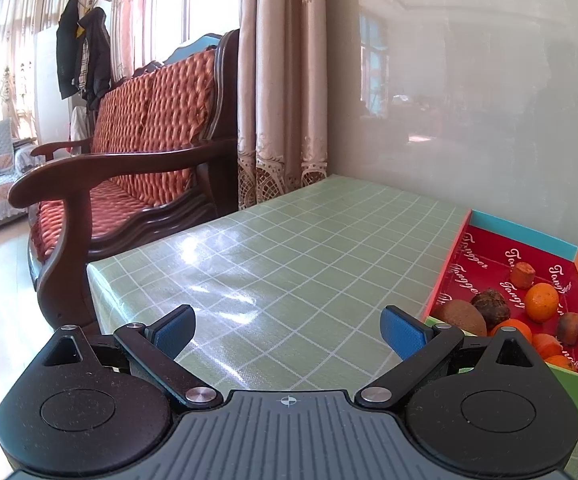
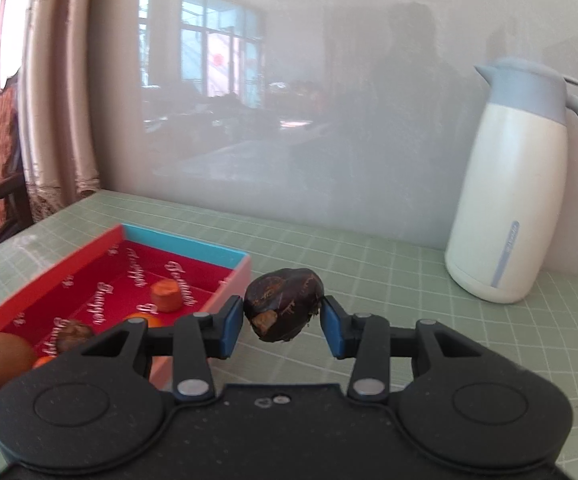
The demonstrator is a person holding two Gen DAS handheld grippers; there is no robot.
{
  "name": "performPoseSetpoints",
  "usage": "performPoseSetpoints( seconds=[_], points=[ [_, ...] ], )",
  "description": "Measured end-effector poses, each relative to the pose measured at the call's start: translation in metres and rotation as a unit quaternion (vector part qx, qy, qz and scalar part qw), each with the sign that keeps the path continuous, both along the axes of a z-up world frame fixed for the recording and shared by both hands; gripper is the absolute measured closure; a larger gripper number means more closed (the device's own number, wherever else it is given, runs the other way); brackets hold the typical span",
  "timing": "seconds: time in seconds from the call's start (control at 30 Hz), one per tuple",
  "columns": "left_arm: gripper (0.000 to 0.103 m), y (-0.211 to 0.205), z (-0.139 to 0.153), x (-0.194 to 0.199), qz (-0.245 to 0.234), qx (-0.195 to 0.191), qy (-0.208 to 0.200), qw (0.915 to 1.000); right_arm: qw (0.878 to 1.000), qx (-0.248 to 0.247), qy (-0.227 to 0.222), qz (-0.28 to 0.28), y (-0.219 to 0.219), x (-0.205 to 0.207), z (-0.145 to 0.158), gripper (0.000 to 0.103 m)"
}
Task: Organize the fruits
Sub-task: 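Carry the dark brown fruit over the box and open the right tool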
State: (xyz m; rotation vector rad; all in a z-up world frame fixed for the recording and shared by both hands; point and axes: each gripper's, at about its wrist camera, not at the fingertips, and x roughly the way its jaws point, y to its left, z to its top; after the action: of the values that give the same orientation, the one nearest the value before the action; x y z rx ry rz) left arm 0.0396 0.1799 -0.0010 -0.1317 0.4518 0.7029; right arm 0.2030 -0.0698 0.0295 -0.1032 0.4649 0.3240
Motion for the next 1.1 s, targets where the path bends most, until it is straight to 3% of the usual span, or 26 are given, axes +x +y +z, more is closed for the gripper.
performPoseSetpoints(
  seconds=[0.17, 0.47, 0.83, 1.0, 1.1],
  points=[
    [0.005, 0.001, 0.0, -0.003, 0.006, 0.005, -0.001, 1.0, 0.999, 0.0, -0.008, 0.047, 0.023, -0.013, 0.006, 0.062],
    [0.005, 0.006, 0.001, -0.005, 0.009, 0.002, 0.0, 1.0, 0.991, -0.051, -0.007, 0.126, 0.079, -0.033, -0.004, 0.062],
    [0.005, 0.012, -0.002, -0.008, 0.016, -0.002, 0.001, 0.9999, 0.986, -0.094, 0.024, 0.136, 0.105, -0.035, -0.02, 0.061],
    [0.005, 0.012, -0.001, -0.008, 0.015, -0.005, 0.0, 0.9999, 0.987, -0.092, 0.009, 0.131, 0.105, -0.039, -0.017, 0.04],
    [0.005, 0.011, 0.001, -0.006, 0.011, -0.006, -0.001, 0.9999, 0.988, -0.087, -0.004, 0.127, 0.102, -0.041, -0.012, 0.037]
  ],
)
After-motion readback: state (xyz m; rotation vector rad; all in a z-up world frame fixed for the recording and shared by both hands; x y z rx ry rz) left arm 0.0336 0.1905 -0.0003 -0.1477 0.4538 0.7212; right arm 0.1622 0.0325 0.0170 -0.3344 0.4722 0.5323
